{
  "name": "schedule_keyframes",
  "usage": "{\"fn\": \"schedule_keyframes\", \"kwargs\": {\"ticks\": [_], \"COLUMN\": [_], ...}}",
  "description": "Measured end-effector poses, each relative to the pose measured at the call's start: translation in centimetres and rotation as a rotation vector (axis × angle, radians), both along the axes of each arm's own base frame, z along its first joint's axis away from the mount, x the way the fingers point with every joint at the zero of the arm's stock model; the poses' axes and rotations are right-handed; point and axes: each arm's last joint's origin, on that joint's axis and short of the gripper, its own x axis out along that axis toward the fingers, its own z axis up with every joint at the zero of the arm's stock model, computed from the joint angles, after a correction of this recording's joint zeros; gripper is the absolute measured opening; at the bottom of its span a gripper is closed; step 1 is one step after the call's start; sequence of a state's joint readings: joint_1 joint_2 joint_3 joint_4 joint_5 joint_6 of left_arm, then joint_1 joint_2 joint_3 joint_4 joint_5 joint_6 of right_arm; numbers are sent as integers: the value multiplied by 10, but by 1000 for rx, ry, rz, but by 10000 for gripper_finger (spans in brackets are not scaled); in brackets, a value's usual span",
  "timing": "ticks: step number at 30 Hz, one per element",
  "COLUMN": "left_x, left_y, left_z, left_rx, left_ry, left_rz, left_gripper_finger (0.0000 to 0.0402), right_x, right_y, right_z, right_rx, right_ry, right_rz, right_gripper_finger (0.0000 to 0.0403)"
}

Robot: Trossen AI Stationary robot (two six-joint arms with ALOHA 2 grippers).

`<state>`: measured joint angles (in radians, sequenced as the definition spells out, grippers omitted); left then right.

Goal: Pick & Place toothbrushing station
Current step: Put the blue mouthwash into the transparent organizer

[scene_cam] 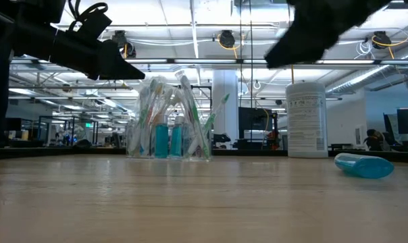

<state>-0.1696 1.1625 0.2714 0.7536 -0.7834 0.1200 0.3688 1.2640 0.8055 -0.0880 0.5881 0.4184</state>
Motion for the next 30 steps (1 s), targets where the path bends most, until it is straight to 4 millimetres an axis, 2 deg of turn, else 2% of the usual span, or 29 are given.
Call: {"fn": "schedule_keyframes", "kwargs": {"ticks": [6, 8, 13, 16, 21, 30], "left_x": [0, 0, 0, 0, 0, 0], "left_y": [0, 0, 0, 0, 0, 0], "left_z": [0, 0, 0, 0, 0, 0], "left_rx": [-14, -15, -17, -17, -30, -42], "left_ry": [-9, -10, -11, -10, -20, -28], "left_rz": [2, 2, 2, 2, 4, 5], "left_gripper_finger": [157, 157, 157, 157, 157, 157], "right_x": [-21, -26, -34, -37, -41, -47], "right_y": [10, 11, 2, -5, -8, -18], "right_z": [-21, -25, -31, -42, -58, -84], "right_rx": [331, 419, 546, 668, 851, 959], "right_ry": [264, 309, 327, 376, 427, 377], "right_rz": [-7, -79, -338, -430, -465, -501], "right_gripper_finger": [175, 171, 160, 159, 164, 166]}}
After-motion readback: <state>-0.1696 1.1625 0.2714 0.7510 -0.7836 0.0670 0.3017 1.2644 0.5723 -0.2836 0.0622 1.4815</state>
